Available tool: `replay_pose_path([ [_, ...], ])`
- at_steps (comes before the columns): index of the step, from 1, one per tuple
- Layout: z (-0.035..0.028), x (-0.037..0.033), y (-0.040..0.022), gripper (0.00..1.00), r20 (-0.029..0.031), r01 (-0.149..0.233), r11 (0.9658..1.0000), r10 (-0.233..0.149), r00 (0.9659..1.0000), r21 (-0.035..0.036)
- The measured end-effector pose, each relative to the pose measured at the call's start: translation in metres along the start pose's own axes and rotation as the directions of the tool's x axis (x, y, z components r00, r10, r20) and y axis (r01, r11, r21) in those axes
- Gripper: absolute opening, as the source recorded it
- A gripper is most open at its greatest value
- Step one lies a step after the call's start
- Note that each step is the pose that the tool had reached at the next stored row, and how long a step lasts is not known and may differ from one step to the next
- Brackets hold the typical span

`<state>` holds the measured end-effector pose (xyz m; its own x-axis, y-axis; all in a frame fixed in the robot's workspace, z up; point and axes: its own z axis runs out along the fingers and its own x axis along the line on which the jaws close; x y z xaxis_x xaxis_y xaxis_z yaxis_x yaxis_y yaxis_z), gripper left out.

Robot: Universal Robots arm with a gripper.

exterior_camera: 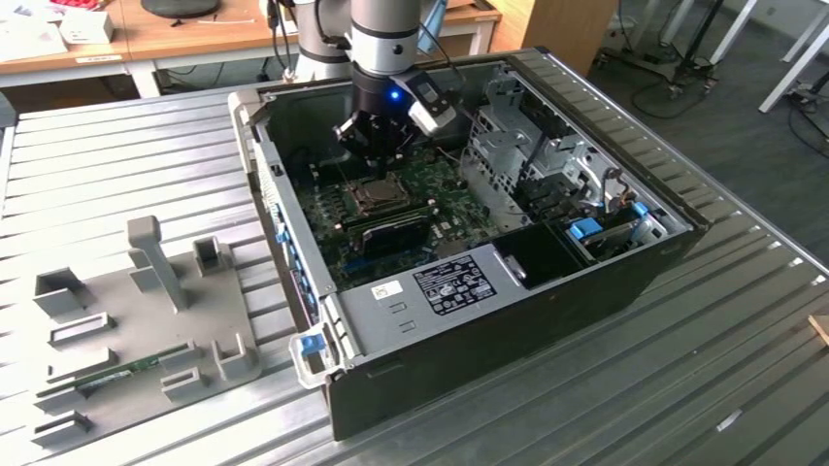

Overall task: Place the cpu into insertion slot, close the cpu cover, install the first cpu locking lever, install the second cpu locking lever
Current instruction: 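Install the first cpu locking lever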

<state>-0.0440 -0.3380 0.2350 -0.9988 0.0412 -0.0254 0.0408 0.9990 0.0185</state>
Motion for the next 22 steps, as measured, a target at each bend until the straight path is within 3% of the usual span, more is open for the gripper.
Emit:
replay_pose_path([
  [7,-0.0015,0.0,0.0,0.11,-0.0003,0.0,1.0,0.0,1.0,0.0004],
  [16,-0.0166,-0.0004,0.0003,0.11,-0.0001,0.0,1.0,0.0,1.0,0.0001],
  [22,-0.0178,0.0007,0.0003,0.11,0.0007,0.0,1.0,0.0,1.0,0.0],
])
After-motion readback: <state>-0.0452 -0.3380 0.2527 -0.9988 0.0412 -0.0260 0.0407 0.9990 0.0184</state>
